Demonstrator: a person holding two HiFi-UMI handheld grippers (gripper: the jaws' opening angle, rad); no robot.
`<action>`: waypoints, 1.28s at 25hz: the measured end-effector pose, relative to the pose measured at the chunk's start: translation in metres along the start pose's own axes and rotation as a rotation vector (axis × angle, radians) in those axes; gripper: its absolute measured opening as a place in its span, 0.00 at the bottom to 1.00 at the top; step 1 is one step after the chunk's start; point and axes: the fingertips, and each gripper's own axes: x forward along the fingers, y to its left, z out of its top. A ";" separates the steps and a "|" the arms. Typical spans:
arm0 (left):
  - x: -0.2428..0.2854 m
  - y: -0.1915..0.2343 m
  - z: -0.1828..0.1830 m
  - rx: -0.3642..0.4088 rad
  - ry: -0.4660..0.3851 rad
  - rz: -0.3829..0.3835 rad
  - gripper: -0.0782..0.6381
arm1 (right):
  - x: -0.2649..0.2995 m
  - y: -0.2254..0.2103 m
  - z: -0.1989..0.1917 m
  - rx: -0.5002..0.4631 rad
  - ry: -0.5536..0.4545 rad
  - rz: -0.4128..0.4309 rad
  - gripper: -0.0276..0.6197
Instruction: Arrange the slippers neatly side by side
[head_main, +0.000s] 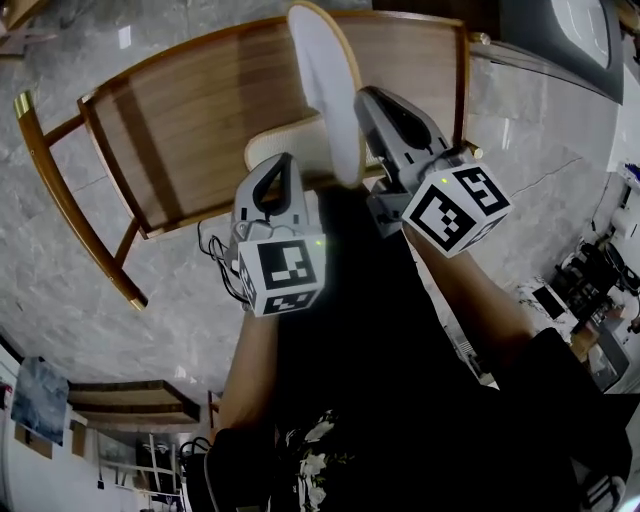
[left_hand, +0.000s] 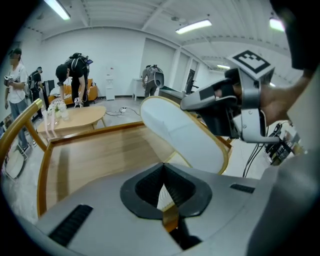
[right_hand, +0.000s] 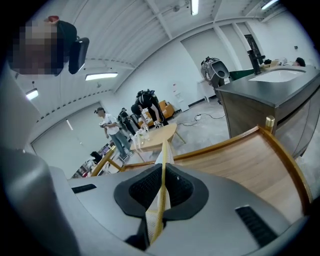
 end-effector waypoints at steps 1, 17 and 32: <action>0.002 -0.004 0.002 0.009 0.003 -0.006 0.11 | -0.003 -0.003 0.004 0.005 -0.009 -0.003 0.07; 0.036 -0.060 0.022 0.039 0.017 -0.061 0.11 | -0.054 -0.087 0.014 -0.110 0.022 -0.161 0.07; 0.058 -0.064 0.010 0.111 0.045 -0.044 0.11 | -0.049 -0.150 -0.009 -0.508 0.090 -0.392 0.05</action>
